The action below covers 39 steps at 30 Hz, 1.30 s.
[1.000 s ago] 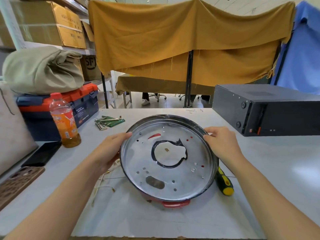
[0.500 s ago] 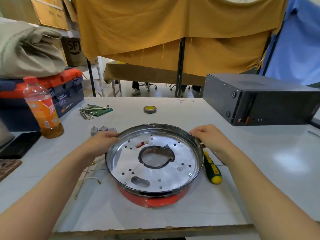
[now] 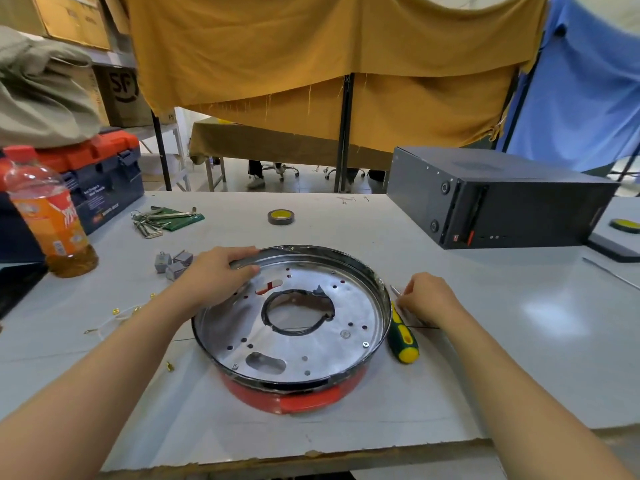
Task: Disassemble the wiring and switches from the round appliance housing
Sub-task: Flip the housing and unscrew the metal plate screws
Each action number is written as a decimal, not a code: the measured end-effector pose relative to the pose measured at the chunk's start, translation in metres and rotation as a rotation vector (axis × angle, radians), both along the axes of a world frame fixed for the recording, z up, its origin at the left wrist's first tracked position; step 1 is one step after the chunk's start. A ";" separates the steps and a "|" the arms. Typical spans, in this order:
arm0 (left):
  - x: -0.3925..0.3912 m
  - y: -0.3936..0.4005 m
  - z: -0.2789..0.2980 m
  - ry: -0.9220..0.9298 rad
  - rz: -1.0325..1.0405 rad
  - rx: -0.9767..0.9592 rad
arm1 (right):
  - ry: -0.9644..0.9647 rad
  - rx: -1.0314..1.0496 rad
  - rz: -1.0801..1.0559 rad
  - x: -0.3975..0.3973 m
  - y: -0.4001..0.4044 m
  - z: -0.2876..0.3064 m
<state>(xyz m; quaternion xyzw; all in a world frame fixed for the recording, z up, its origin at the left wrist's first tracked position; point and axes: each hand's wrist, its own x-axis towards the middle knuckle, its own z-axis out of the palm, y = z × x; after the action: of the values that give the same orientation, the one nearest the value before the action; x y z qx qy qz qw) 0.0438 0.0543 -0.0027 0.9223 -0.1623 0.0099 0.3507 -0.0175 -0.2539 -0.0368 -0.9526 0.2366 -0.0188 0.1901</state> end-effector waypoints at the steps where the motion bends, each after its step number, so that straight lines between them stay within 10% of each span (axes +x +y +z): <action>1: 0.000 0.000 0.000 -0.001 0.001 -0.007 | 0.021 -0.011 -0.013 0.001 0.001 -0.001; 6: -0.002 0.003 0.001 0.070 0.012 -0.184 | -0.103 0.002 -0.001 -0.001 0.003 0.007; 12: 0.000 0.015 -0.001 0.282 0.019 -0.489 | -0.534 0.615 0.223 -0.005 0.027 0.050; 23: 0.015 0.035 -0.012 0.445 -0.021 -0.608 | -0.302 1.175 0.567 0.025 0.098 0.079; 39: 0.027 0.031 -0.034 0.445 -0.122 -0.690 | -0.134 1.058 0.534 0.077 0.152 0.052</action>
<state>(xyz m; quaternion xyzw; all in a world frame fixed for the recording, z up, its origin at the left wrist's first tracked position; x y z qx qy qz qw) 0.0712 0.0850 -0.0363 0.7191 -0.1242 -0.1567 0.6655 0.0599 -0.1022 0.0155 -0.7519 -0.0463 0.0898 0.6515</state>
